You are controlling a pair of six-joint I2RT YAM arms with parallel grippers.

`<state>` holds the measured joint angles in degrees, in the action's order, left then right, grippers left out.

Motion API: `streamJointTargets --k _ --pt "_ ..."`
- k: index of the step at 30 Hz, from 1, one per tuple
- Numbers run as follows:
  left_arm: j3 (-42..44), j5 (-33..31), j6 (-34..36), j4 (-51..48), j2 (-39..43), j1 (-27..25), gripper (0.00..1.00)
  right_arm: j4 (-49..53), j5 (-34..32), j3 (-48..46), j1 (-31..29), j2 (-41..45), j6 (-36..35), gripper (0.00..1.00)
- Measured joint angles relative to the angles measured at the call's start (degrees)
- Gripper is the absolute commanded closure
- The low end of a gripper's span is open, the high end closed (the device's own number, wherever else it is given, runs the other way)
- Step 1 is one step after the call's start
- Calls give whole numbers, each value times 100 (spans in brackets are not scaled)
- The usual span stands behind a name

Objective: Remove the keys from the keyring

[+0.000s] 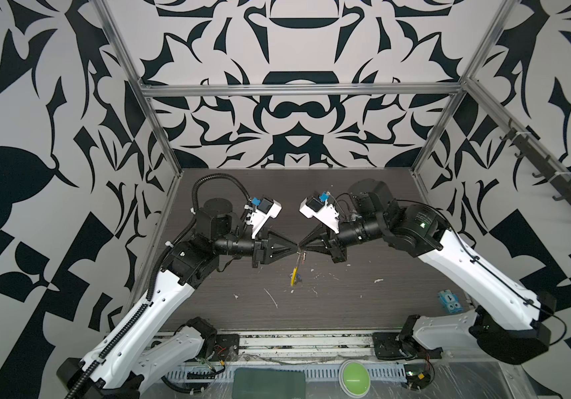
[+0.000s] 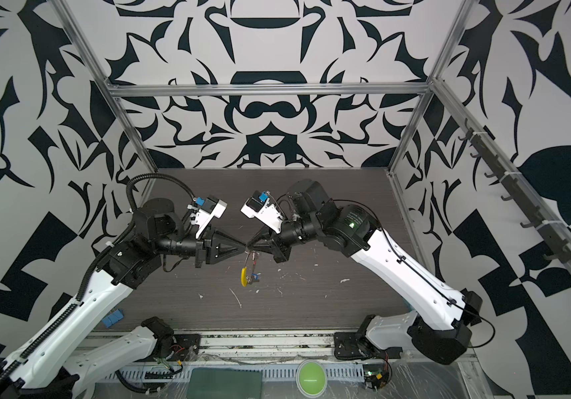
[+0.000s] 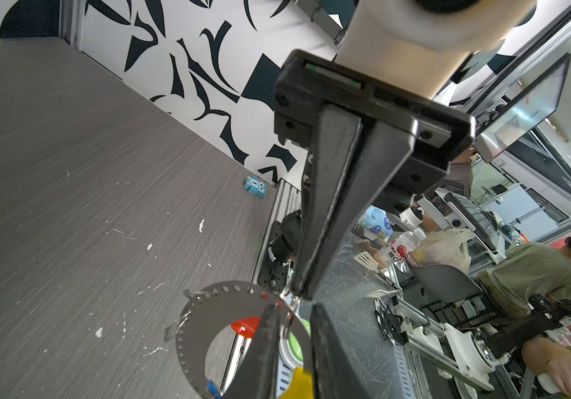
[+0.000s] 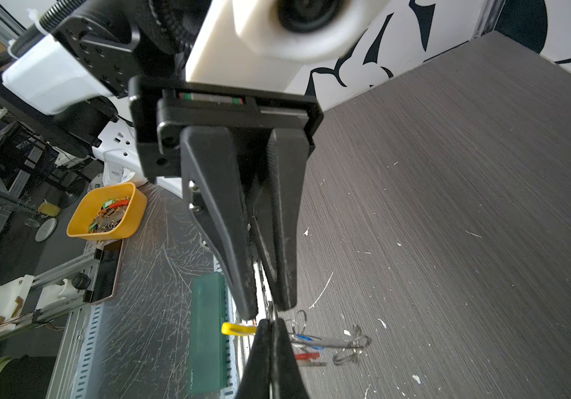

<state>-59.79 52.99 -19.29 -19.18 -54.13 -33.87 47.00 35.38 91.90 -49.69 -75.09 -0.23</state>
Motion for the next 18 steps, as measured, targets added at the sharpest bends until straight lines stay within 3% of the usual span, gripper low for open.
streamJointTargets --k 4,11,14,16,18 --pt "-35 26 63 -122 -7 0 84 59 -105 72 -70 -61 -20 100" --pt "-57 57 157 -203 -17 0 99 146 -223 157 -120 -83 -24 100" --pt "-46 13 146 -146 22 0 100 127 -313 175 -173 -85 -22 99" --pt "57 -68 87 20 116 0 100 81 -424 181 -227 -79 -9 80" --pt "223 -214 13 269 260 0 100 -11 -605 170 -350 -68 -2 69"
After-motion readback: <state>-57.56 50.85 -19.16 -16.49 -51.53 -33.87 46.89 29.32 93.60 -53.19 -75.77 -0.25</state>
